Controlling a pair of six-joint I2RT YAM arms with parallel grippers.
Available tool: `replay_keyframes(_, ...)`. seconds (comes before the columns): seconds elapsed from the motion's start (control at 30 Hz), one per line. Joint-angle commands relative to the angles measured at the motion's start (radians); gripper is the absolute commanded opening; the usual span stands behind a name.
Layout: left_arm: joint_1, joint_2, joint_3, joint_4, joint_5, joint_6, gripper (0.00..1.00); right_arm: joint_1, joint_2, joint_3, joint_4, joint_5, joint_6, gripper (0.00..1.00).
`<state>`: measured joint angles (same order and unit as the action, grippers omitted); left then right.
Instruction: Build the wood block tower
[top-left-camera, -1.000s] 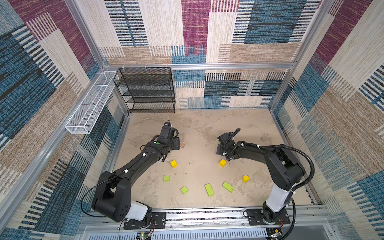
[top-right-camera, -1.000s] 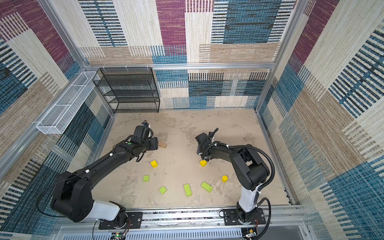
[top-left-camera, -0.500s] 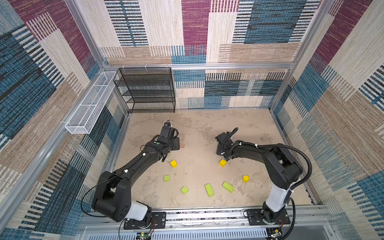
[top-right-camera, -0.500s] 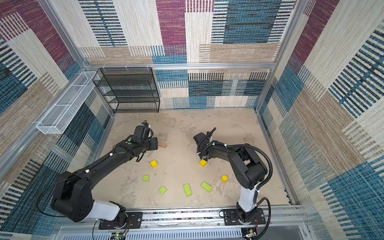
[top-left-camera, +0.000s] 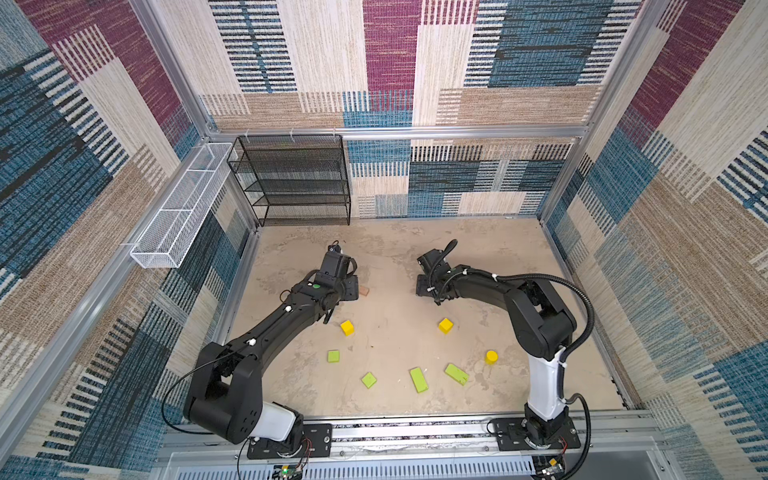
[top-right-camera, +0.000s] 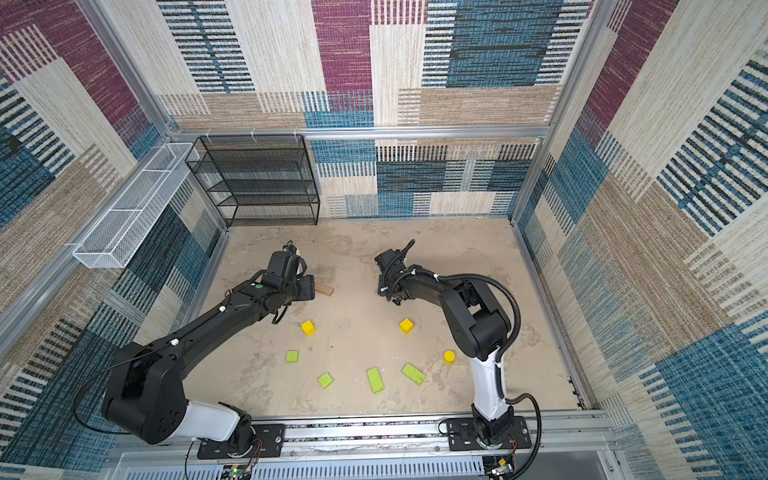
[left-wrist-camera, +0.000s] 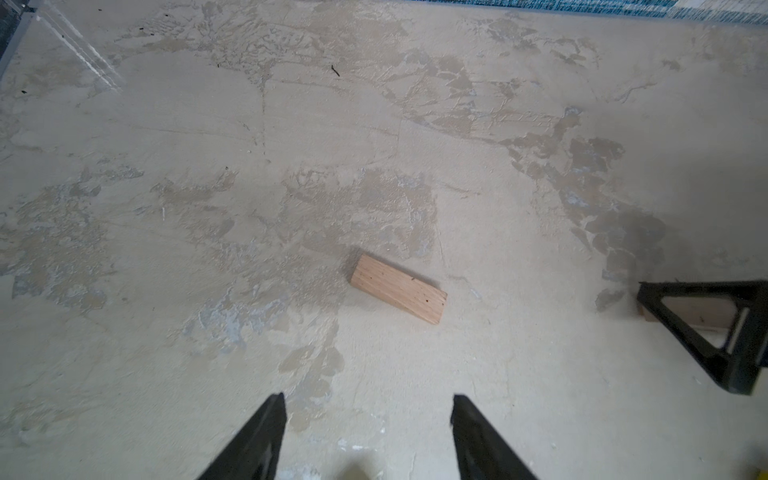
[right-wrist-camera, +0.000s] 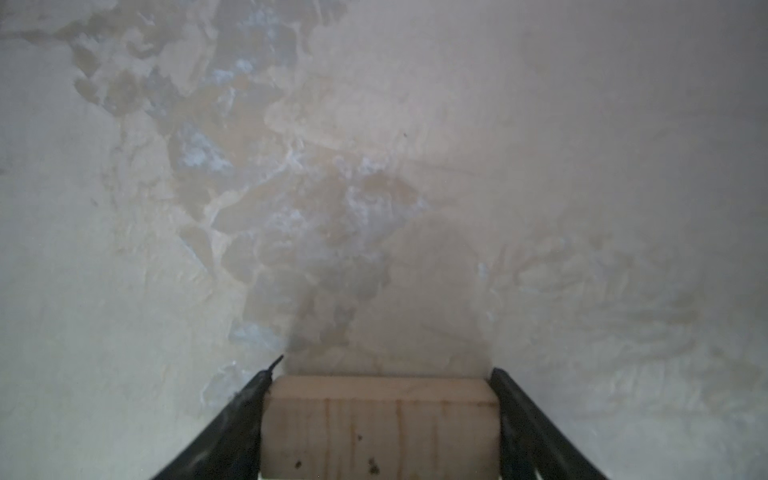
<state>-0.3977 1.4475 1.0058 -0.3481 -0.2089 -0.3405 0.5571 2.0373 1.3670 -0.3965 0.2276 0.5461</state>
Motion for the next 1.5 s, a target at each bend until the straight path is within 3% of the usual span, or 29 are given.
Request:
replay_keyframes(0.0,-0.001,-0.001,0.011,-0.022,-0.025,0.015,0.68,0.003,0.044,0.066,-0.024,-0.013,-0.029,0.67)
replay_keyframes(0.63,0.0,-0.004,0.014,-0.038,-0.041,0.023,0.68,0.04,0.229,0.33,-0.132,0.057,-0.021,0.72)
replay_keyframes(0.93,-0.001,-0.002,0.015,-0.042,-0.041,0.026,0.68,0.043,0.256,0.362,-0.156,0.061,0.01,0.77)
replay_keyframes(1.47,0.0,0.002,0.02,-0.054,-0.044,0.028,0.69,0.049,0.248,0.357,-0.145,0.045,0.006,0.93)
